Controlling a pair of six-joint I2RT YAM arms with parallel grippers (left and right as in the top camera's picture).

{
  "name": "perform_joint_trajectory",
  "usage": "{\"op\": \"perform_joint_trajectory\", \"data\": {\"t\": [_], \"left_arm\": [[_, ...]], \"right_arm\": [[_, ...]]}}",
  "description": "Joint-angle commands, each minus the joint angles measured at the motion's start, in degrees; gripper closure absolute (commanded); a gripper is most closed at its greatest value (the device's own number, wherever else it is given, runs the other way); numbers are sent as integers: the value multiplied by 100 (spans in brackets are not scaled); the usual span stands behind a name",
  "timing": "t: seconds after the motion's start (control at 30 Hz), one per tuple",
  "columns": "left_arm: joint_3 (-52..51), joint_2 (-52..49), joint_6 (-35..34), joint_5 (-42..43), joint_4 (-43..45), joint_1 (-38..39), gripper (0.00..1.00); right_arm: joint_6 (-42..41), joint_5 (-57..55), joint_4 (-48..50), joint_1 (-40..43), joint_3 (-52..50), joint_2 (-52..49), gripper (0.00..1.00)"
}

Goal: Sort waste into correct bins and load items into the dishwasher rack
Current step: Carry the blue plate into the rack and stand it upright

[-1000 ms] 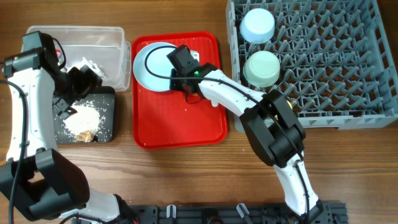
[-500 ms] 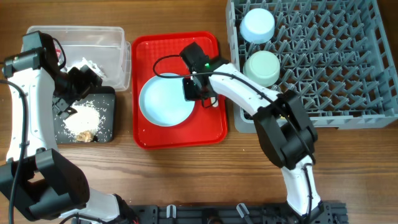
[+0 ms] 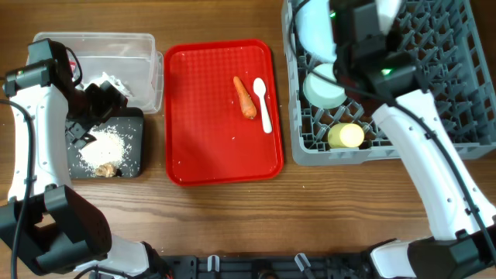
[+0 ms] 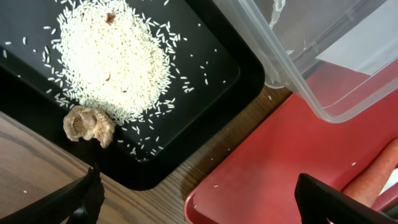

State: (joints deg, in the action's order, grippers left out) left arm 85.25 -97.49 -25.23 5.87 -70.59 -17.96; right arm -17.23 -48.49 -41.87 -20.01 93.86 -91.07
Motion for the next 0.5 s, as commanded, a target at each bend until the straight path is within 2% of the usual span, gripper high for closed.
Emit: {"op": "perform_joint_trajectory", "data": {"t": [0.0,0.17,0.3,0.47], "left_arm": [[13,20,-74,28,-17,-15,0],[13,20,-74,31,9,-15,0],[13,20,-74,31,52,-15,0],[13,20,-74,31,68,-17,0]], "right_arm": [[651,-1187,573,487,24,-50,96],[1425,-527,1484,1436,24,-549,96],[2105,-549,1759,1537,24,-1029,96],[2170,-544,1779,1537,24,-1532,96]]}}
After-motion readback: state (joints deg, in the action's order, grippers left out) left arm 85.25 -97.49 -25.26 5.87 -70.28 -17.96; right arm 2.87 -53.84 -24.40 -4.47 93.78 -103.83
